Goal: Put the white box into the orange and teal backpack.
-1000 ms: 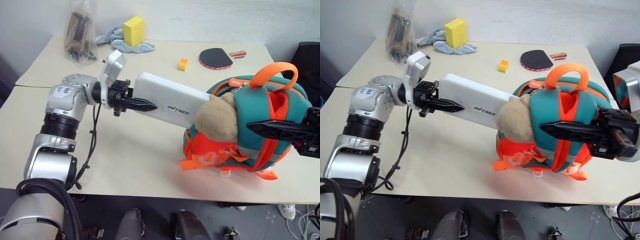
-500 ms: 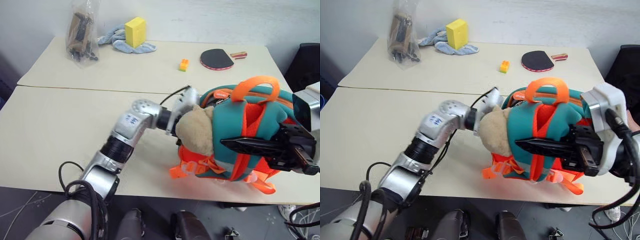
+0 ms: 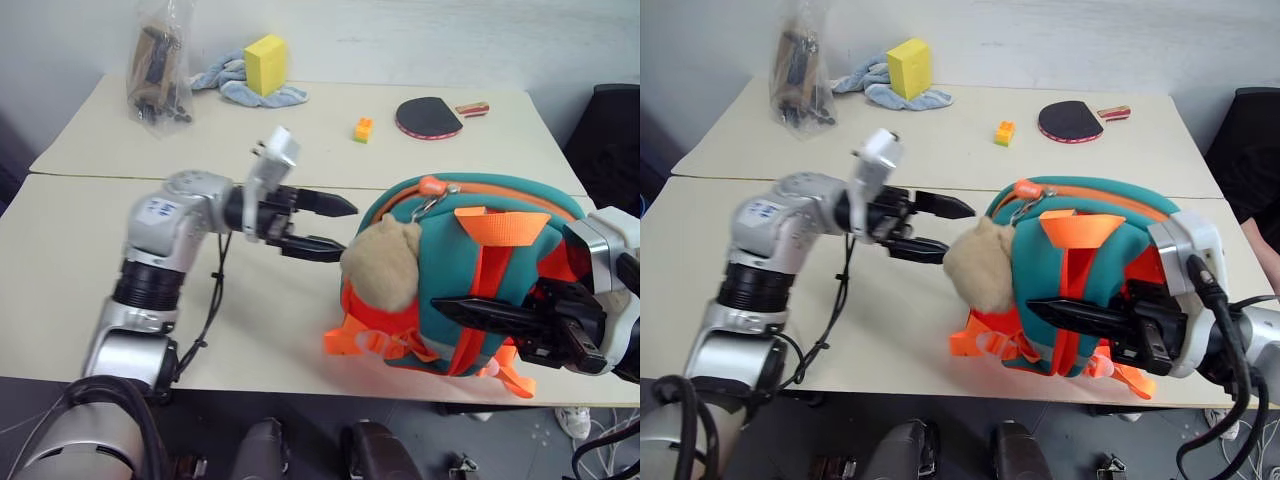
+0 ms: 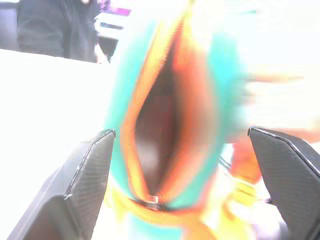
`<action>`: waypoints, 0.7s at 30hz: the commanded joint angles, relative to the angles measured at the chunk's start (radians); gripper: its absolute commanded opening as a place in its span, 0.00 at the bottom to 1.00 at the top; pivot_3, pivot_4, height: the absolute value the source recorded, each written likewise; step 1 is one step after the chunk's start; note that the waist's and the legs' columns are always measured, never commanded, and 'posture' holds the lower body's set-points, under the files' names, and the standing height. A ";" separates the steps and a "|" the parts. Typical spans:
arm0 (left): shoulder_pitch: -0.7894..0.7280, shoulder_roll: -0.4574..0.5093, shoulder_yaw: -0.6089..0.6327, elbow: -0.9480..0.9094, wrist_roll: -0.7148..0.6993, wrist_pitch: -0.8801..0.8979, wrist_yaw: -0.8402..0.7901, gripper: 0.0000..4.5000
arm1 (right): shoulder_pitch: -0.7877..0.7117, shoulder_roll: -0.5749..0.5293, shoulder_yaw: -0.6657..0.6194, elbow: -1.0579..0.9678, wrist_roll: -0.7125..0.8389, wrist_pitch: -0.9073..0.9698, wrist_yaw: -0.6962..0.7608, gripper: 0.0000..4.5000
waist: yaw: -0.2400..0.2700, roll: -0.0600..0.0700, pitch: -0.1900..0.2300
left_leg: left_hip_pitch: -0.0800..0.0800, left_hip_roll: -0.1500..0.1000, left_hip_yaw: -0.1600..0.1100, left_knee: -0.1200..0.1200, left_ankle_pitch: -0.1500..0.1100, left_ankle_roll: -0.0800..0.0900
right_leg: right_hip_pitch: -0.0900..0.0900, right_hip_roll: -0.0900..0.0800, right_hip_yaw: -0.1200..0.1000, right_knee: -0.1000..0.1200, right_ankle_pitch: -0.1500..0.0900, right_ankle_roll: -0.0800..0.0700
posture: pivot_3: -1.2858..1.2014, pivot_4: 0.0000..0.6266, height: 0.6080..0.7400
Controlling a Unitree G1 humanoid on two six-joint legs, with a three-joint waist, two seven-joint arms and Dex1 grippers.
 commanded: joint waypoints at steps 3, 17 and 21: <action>-0.072 0.097 0.103 -0.057 -0.191 0.182 -0.093 0.99 | 0.000 -0.004 -0.025 -0.012 -0.006 -0.029 0.003 0.00 | 0.002 0.000 0.000 | 0.000 -0.001 -0.002 0.001 0.000 0.000 | 0.001 0.000 -0.001 0.000 0.000 0.000 | 0.52 0.24 1.00; -0.005 -0.066 -0.099 -0.210 0.010 -0.001 0.182 0.99 | -0.057 -0.009 0.015 0.000 0.017 -0.040 0.006 0.00 | 0.002 0.000 0.000 | 0.000 -0.002 -0.006 0.001 0.000 0.001 | 0.005 0.001 -0.001 -0.003 0.000 0.000 | 0.52 0.24 1.00; -0.002 -0.114 -0.057 -0.210 -0.061 0.049 0.196 0.99 | -0.036 0.007 0.017 -0.014 0.000 -0.043 -0.006 0.00 | 0.003 0.000 0.000 | 0.000 -0.002 -0.006 0.001 0.000 0.001 | 0.005 0.000 -0.001 -0.003 0.000 0.000 | 0.52 0.24 1.00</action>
